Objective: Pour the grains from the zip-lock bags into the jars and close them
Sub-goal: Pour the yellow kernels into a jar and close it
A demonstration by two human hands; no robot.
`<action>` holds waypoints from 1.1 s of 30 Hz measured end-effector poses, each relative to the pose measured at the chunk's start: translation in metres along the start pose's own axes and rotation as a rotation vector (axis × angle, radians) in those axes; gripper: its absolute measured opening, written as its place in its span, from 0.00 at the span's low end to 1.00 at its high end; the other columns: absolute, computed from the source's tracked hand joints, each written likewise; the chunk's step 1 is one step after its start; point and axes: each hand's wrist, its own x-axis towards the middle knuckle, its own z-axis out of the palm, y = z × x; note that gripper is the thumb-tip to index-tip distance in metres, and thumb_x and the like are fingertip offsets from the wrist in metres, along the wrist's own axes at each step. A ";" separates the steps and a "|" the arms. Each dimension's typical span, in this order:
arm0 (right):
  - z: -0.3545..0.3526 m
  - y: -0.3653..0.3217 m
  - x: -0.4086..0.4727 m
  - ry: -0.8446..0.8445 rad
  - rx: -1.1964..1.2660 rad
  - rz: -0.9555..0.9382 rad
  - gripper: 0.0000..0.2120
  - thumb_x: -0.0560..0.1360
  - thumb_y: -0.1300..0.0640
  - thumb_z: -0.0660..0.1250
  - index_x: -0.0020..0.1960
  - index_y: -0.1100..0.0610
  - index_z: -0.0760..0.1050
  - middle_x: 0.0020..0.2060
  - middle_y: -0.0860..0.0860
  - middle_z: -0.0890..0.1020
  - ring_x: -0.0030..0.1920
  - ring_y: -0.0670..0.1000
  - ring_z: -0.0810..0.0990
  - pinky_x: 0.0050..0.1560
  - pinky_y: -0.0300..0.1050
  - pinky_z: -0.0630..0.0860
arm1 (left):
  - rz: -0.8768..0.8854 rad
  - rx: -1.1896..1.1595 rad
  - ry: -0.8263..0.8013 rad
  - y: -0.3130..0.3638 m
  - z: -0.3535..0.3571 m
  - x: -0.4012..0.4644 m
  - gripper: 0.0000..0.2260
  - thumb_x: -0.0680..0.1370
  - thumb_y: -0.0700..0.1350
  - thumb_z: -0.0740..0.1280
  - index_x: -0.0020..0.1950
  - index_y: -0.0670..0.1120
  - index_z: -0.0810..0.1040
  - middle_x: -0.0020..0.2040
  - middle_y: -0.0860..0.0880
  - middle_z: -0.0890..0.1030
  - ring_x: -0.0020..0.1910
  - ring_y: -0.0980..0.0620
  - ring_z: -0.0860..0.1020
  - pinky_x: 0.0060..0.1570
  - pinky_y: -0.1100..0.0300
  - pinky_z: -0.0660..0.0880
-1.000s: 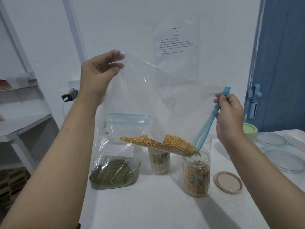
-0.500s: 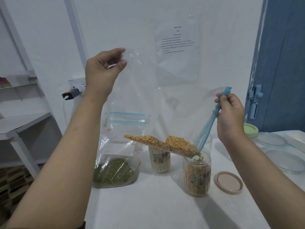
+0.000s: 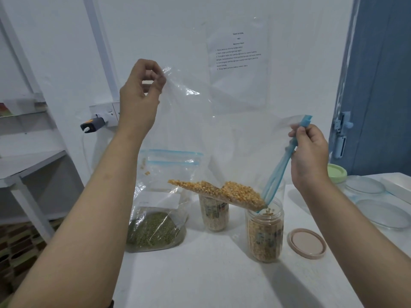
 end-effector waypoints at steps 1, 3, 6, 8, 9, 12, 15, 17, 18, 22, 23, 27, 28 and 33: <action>0.000 0.000 0.000 0.001 0.005 0.002 0.13 0.84 0.59 0.57 0.47 0.49 0.76 0.38 0.43 0.75 0.41 0.41 0.72 0.46 0.42 0.71 | 0.001 0.019 0.000 0.000 0.002 -0.001 0.10 0.81 0.47 0.63 0.46 0.62 0.70 0.45 0.58 0.76 0.40 0.56 0.77 0.42 0.59 0.75; 0.001 0.000 0.000 0.000 0.011 0.004 0.12 0.84 0.59 0.57 0.47 0.49 0.76 0.38 0.43 0.76 0.40 0.40 0.73 0.45 0.41 0.72 | 0.006 0.046 -0.010 -0.001 0.004 -0.001 0.08 0.82 0.48 0.61 0.47 0.61 0.68 0.44 0.56 0.78 0.37 0.58 0.78 0.42 0.59 0.76; 0.001 0.002 0.000 0.003 0.005 0.007 0.12 0.84 0.59 0.57 0.47 0.49 0.76 0.39 0.42 0.76 0.41 0.40 0.73 0.46 0.41 0.73 | 0.010 0.062 -0.038 -0.002 0.006 -0.001 0.07 0.84 0.49 0.58 0.49 0.61 0.65 0.42 0.54 0.79 0.34 0.56 0.79 0.39 0.60 0.76; 0.001 0.003 0.000 0.004 0.005 0.008 0.12 0.84 0.58 0.57 0.47 0.48 0.76 0.39 0.43 0.76 0.41 0.41 0.73 0.46 0.42 0.73 | 0.005 0.075 -0.041 -0.003 0.008 0.000 0.06 0.84 0.49 0.57 0.49 0.60 0.64 0.42 0.54 0.76 0.32 0.54 0.78 0.37 0.60 0.77; 0.002 0.003 0.000 0.004 0.006 0.009 0.12 0.84 0.58 0.57 0.47 0.48 0.76 0.40 0.43 0.76 0.41 0.41 0.73 0.45 0.42 0.73 | 0.003 0.087 -0.038 -0.003 0.009 0.001 0.05 0.84 0.49 0.56 0.50 0.59 0.65 0.41 0.53 0.75 0.31 0.54 0.77 0.36 0.60 0.77; 0.002 0.004 0.001 0.005 0.012 0.009 0.12 0.84 0.58 0.57 0.48 0.49 0.76 0.40 0.44 0.76 0.41 0.42 0.73 0.46 0.42 0.74 | -0.022 0.103 -0.010 -0.006 0.013 0.000 0.04 0.84 0.49 0.56 0.51 0.57 0.65 0.41 0.53 0.73 0.29 0.54 0.76 0.37 0.58 0.78; 0.003 0.005 0.001 0.007 0.022 0.010 0.12 0.84 0.58 0.56 0.48 0.50 0.76 0.40 0.44 0.76 0.40 0.43 0.73 0.45 0.41 0.74 | -0.090 0.093 0.027 -0.013 0.018 0.000 0.04 0.84 0.49 0.57 0.50 0.53 0.65 0.37 0.52 0.75 0.29 0.56 0.75 0.39 0.55 0.76; 0.003 0.006 0.000 0.004 0.030 0.011 0.12 0.84 0.58 0.56 0.48 0.50 0.76 0.39 0.44 0.75 0.39 0.43 0.72 0.45 0.41 0.74 | -0.123 0.117 0.054 -0.017 0.020 0.000 0.08 0.84 0.52 0.59 0.48 0.49 0.66 0.35 0.52 0.76 0.30 0.57 0.74 0.40 0.57 0.74; 0.003 0.006 0.000 0.001 0.033 0.009 0.12 0.84 0.58 0.56 0.48 0.50 0.76 0.39 0.44 0.75 0.39 0.43 0.72 0.45 0.40 0.74 | -0.137 0.127 0.065 -0.019 0.021 0.000 0.10 0.83 0.53 0.60 0.46 0.50 0.66 0.35 0.52 0.76 0.31 0.57 0.73 0.40 0.58 0.73; 0.004 0.008 0.000 -0.010 0.038 0.004 0.12 0.84 0.58 0.56 0.47 0.49 0.76 0.40 0.45 0.75 0.39 0.43 0.72 0.45 0.40 0.74 | -0.233 0.136 0.083 -0.026 0.022 0.001 0.14 0.80 0.58 0.63 0.39 0.54 0.65 0.37 0.50 0.74 0.37 0.53 0.72 0.40 0.60 0.69; 0.004 0.009 -0.001 -0.012 0.043 0.004 0.13 0.84 0.58 0.56 0.47 0.49 0.76 0.40 0.45 0.75 0.39 0.43 0.72 0.44 0.40 0.74 | -0.268 0.111 0.075 -0.027 0.022 0.001 0.15 0.79 0.59 0.64 0.39 0.54 0.65 0.38 0.49 0.73 0.38 0.52 0.72 0.41 0.59 0.69; 0.005 0.011 -0.001 -0.010 0.040 -0.002 0.13 0.84 0.58 0.56 0.47 0.49 0.76 0.40 0.45 0.76 0.39 0.43 0.72 0.44 0.39 0.74 | -0.337 0.013 -0.019 -0.029 0.017 0.002 0.14 0.78 0.57 0.64 0.38 0.53 0.65 0.42 0.47 0.71 0.40 0.50 0.68 0.43 0.55 0.68; 0.005 0.011 -0.001 -0.008 0.039 -0.003 0.13 0.84 0.58 0.56 0.47 0.49 0.76 0.40 0.45 0.76 0.39 0.43 0.72 0.44 0.40 0.74 | -0.343 -0.002 -0.042 -0.028 0.016 0.001 0.13 0.78 0.56 0.64 0.38 0.53 0.66 0.42 0.48 0.71 0.40 0.51 0.68 0.43 0.55 0.68; 0.005 0.011 0.001 0.007 0.035 -0.004 0.13 0.84 0.58 0.55 0.48 0.49 0.76 0.40 0.45 0.76 0.40 0.43 0.73 0.45 0.40 0.74 | -0.335 -0.173 -0.100 -0.021 0.005 0.000 0.05 0.69 0.42 0.60 0.40 0.52 0.72 0.40 0.54 0.73 0.34 0.60 0.70 0.36 0.65 0.66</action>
